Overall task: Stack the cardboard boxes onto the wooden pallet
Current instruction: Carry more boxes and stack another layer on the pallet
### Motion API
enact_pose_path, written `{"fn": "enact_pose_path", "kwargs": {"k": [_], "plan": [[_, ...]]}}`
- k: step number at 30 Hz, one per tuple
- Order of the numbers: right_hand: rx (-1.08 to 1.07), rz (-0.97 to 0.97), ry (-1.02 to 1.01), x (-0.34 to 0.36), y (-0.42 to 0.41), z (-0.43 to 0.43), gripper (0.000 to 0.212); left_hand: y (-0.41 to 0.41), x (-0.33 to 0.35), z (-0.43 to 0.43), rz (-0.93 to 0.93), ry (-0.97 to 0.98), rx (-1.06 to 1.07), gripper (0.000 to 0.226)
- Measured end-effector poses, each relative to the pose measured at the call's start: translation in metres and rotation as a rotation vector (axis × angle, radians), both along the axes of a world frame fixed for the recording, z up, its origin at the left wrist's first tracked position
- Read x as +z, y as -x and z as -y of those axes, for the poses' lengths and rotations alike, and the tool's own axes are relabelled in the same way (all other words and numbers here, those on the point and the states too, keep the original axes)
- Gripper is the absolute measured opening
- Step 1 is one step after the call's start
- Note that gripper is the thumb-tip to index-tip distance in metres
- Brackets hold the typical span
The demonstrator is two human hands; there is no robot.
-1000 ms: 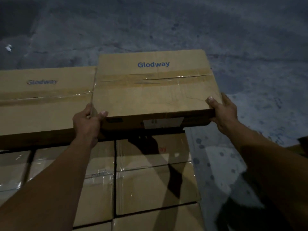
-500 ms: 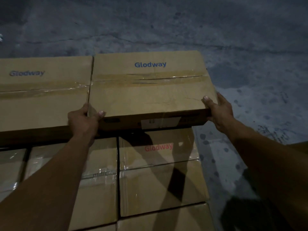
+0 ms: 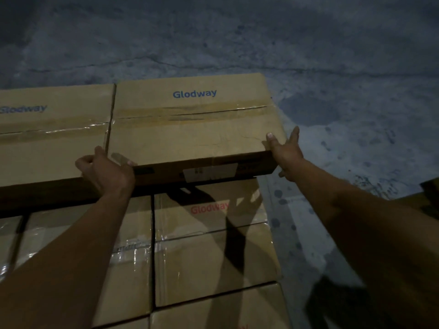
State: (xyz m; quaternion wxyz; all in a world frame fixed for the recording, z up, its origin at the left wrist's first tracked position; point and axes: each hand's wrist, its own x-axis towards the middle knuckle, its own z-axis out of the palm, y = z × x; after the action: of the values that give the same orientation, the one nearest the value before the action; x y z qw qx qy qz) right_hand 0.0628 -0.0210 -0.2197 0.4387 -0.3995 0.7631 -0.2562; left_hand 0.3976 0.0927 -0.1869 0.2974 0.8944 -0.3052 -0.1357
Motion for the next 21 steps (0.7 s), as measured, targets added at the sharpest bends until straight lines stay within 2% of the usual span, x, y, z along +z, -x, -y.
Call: {"fn": "enact_pose_path", "kwargs": {"k": [3, 9, 17, 21], "plan": [[0.021, -0.055, 0.005, 0.011, 0.001, -0.032, 0.084, 0.025, 0.008, -0.033, 0.039, -0.026, -0.123, 0.061], [0.147, -0.187, 0.029, 0.055, 0.035, -0.107, 0.070, 0.068, 0.053, -0.091, 0.123, -0.056, -0.374, 0.053], [0.050, -0.310, 0.135, 0.191, 0.147, -0.248, 0.065, 0.176, 0.179, -0.176, 0.106, 0.100, -0.653, 0.042], [-0.019, -0.451, 0.192, 0.276, 0.222, -0.361, 0.063, 0.250, 0.253, -0.246, 0.121, 0.128, -0.800, 0.050]]}}
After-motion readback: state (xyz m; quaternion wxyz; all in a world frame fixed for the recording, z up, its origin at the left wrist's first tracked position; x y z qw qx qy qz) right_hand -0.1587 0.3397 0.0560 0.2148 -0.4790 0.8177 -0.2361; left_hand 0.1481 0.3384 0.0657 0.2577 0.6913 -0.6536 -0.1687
